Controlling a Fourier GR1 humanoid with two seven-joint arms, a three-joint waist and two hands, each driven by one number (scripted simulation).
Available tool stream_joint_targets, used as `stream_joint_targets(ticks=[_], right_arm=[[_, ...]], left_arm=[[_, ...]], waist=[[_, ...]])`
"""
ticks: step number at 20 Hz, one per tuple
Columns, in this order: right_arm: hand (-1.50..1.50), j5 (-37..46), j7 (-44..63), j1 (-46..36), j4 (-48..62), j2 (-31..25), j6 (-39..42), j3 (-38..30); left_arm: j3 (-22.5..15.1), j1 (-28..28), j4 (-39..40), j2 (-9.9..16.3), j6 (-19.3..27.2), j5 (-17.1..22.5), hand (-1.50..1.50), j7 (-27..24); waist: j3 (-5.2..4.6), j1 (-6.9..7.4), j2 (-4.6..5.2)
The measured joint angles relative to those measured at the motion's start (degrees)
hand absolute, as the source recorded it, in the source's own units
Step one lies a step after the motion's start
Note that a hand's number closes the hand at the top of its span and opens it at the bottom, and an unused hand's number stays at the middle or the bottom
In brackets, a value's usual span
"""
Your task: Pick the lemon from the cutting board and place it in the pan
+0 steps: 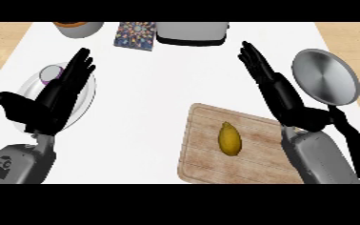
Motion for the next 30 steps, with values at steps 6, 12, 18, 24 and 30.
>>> stream_joint_targets(ticks=[6, 12, 18, 24, 30], right_arm=[[1.50, -7.2, -2.4, -0.3, -0.4, -1.9, 10.5, -2.3], [-1.50, -4.1, -6.8, 9.8, 0.8, -8.9, 10.5, -7.6], [-1.50, 1.6, -14.4, 13.7, 2.1, -15.4, 14.9, -11.0], [-1.50, 7.8, -9.8, 12.1, -1.9, -19.2, 16.6, -9.5], [-1.50, 15.7, 0.8, 5.9, -4.2, -19.4, 18.2, -2.5]], left_arm=[[-2.1, 3.3, -0.5, -5.1, 2.9, -3.8, 0.00, -6.8], [-5.2, 7.5, 0.3, -9.9, 4.1, -5.9, 0.00, -11.9], [-6.7, 9.4, 0.8, -12.6, 4.3, -8.1, 0.00, -13.9], [-6.3, 9.7, 1.6, -13.5, 3.2, -8.8, 0.00, -14.8], [-6.2, 8.9, 2.1, -14.4, 2.8, -9.3, 0.00, -14.2]], waist=[[2.18, -0.29, 0.46], [2.63, -1.39, 0.46], [2.77, -0.99, 0.51], [2.76, -0.73, 0.50], [2.73, -0.17, 0.54]])
